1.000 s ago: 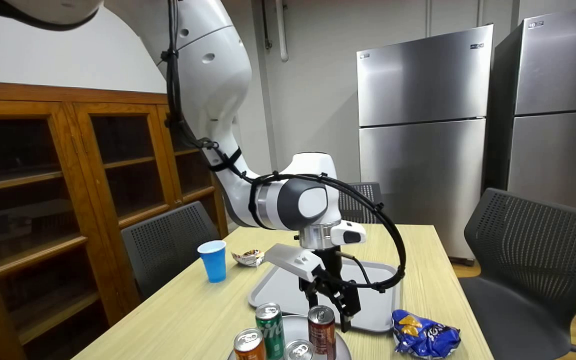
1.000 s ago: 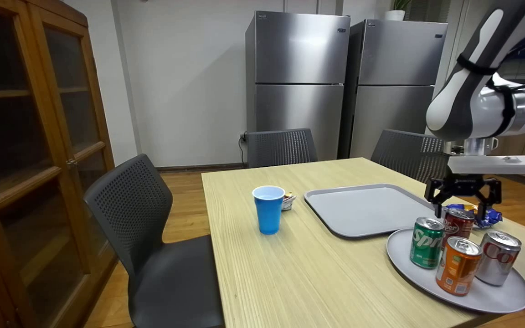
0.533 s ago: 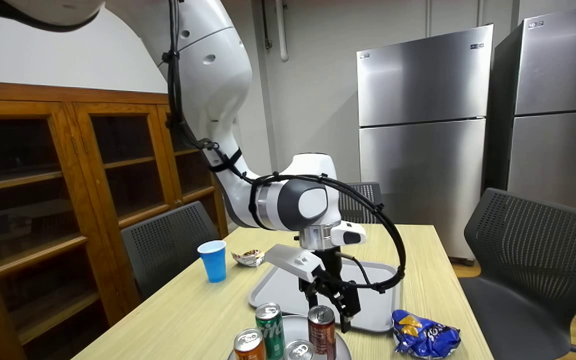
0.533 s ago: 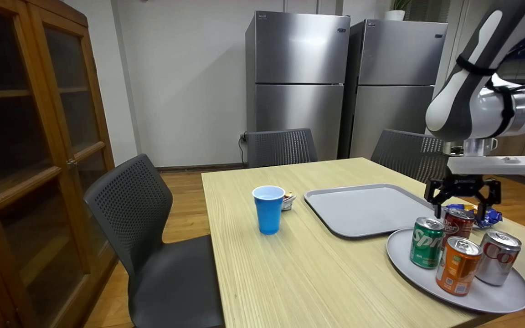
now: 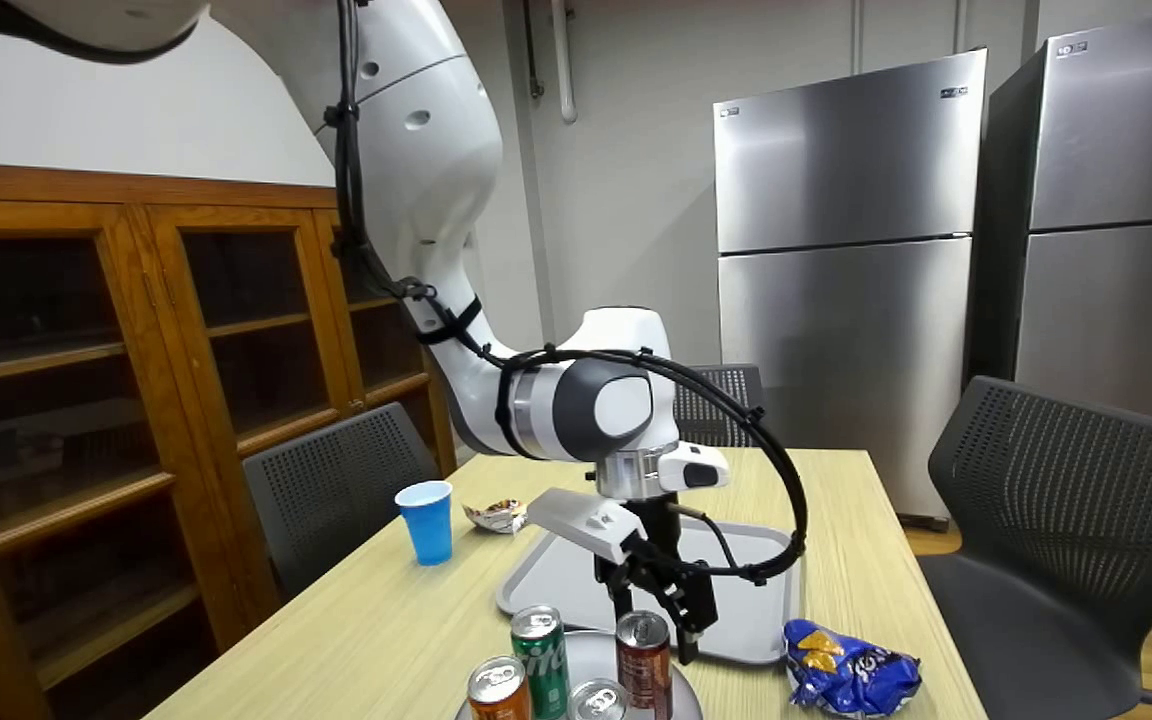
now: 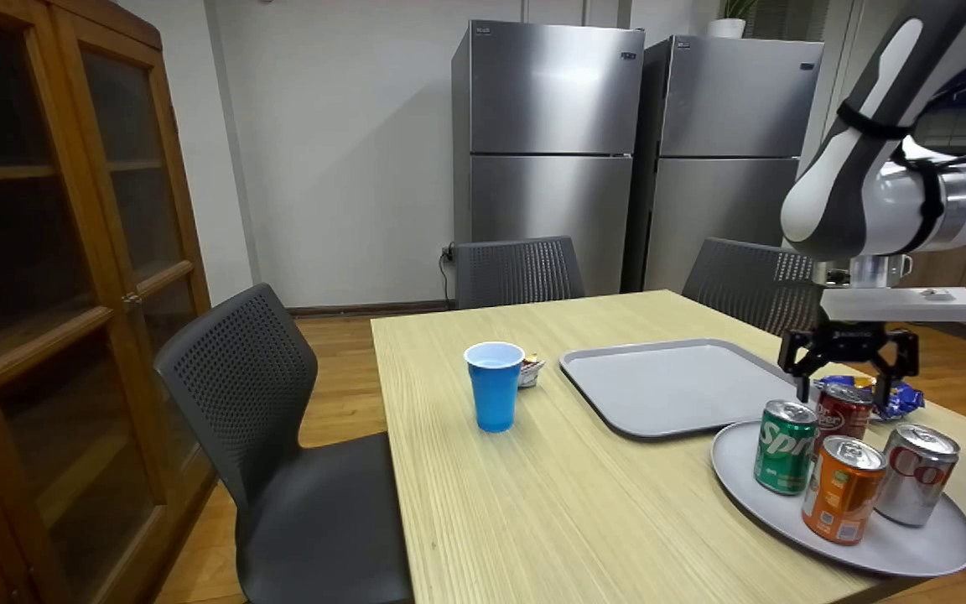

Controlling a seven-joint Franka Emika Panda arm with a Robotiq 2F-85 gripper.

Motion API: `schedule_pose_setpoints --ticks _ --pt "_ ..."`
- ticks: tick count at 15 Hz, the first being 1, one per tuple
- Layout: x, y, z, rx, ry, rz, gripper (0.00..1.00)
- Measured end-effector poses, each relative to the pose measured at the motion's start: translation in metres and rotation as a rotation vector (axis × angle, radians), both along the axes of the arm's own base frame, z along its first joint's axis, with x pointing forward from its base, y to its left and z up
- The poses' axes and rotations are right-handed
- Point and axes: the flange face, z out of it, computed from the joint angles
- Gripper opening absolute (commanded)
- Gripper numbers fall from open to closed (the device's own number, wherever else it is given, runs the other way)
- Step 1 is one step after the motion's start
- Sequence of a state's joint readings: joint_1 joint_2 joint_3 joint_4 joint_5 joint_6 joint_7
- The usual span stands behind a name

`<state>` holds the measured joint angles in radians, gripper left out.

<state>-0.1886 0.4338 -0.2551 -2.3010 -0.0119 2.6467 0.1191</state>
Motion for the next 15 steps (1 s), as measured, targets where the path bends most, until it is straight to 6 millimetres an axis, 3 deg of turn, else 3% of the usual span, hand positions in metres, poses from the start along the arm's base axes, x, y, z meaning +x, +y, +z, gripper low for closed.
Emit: schedule_pose_setpoints --ticks 7,8,13,15 --pt "0.0011 0.0049 -0.0012 0.005 0.002 0.008 1.00" --pt "0.0010 0.0054 -0.0014 0.005 0.002 0.009 0.81" --pt "0.0002 0.0068 -0.0024 0.006 0.005 0.011 0.41" --pt "0.0002 0.0069 -0.0022 0.006 0.005 0.011 0.39"
